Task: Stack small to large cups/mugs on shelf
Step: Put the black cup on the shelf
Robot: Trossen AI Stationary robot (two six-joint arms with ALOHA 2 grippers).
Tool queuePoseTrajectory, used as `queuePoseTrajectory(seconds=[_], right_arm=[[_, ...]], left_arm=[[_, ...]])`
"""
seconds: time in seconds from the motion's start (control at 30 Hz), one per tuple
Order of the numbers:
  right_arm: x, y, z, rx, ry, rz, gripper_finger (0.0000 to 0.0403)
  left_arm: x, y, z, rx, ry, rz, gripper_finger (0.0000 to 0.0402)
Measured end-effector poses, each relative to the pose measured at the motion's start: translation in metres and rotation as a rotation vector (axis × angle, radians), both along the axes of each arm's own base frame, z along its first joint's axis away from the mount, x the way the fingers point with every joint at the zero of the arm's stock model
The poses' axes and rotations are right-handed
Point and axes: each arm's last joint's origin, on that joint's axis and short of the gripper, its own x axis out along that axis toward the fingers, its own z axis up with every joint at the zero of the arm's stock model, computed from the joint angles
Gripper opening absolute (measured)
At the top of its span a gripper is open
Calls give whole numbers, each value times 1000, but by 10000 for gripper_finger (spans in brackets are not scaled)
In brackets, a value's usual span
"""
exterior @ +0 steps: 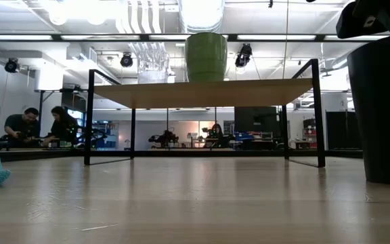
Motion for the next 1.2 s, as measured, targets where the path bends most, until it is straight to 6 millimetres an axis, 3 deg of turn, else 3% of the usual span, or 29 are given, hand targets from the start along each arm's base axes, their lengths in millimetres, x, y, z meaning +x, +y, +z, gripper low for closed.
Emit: queuePoseTrajectory(seconds=[0.17, 0.27, 0.47, 0.6, 0.83, 1.0, 1.2], right_arm=[[-1, -1, 3, -7, -2, 38, 11], [-1, -1, 19, 1, -12, 38, 9], [-4, -4, 75, -10, -69, 54, 9], [-4, -10, 119, -42, -224, 69, 9], [-8, -42, 174, -211, -437, 85, 9], [-5, -68, 191, -239, -499, 100, 9], [3, -91, 188, -290, -479, 155, 9]], left_arm=[[0, 0, 0, 0, 0, 0, 91], [0, 0, 0, 0, 0, 0, 91], [0, 0, 0, 0, 0, 0, 91], [0, 0, 0, 0, 0, 0, 91], [0, 0, 0, -1, 0, 0, 91], [1, 0, -1, -2, 4, 1, 91], [1, 0, -2, -7, 7, 2, 91]])
